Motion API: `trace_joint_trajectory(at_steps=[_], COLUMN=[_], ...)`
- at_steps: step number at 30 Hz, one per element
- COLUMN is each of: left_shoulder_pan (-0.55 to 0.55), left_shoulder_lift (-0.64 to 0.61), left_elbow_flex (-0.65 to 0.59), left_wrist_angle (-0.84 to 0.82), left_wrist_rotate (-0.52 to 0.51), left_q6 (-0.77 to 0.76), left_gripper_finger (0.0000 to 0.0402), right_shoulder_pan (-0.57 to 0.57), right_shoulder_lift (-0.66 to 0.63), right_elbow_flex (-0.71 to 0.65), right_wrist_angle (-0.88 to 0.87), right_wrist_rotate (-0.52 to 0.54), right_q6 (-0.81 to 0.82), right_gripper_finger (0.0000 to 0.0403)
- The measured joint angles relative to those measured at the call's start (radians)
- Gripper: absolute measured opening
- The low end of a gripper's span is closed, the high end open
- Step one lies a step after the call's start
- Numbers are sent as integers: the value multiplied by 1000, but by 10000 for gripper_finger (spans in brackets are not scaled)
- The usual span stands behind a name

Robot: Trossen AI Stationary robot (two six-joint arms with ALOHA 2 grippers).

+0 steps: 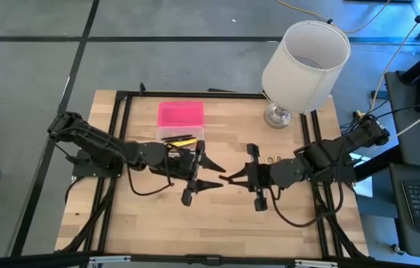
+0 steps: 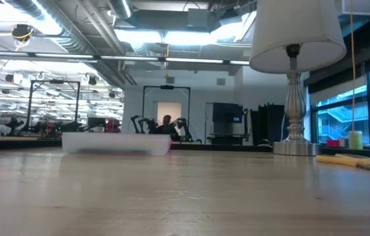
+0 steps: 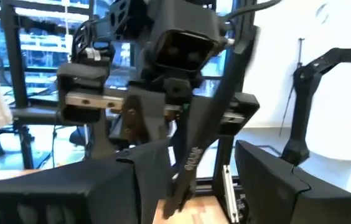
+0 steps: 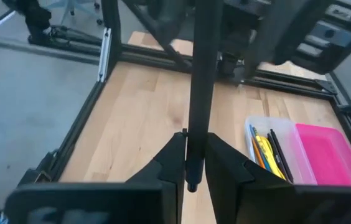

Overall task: Pick & place school supplies into a supply box
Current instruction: Put the black pen into the pink supply box

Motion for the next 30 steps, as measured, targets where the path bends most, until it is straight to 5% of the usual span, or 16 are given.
trace_joint_trajectory(at_steps=[15, 30], left_shoulder_pan=[1, 1], left_shoulder_lift=[0, 0], left_elbow_flex=[0, 0], left_wrist_angle=[72, 158], left_wrist_rotate=[-36, -34], left_q6=[119, 193], left_gripper_finger=[166, 54], right_shoulder_pan=[-18, -18], right_shoulder_lift=[0, 0], right_elbow_flex=[0, 0], right_wrist_angle=[15, 14], right_wrist_rotate=[0, 2], right_q6=[22, 22], right_gripper_finger=[53, 55])
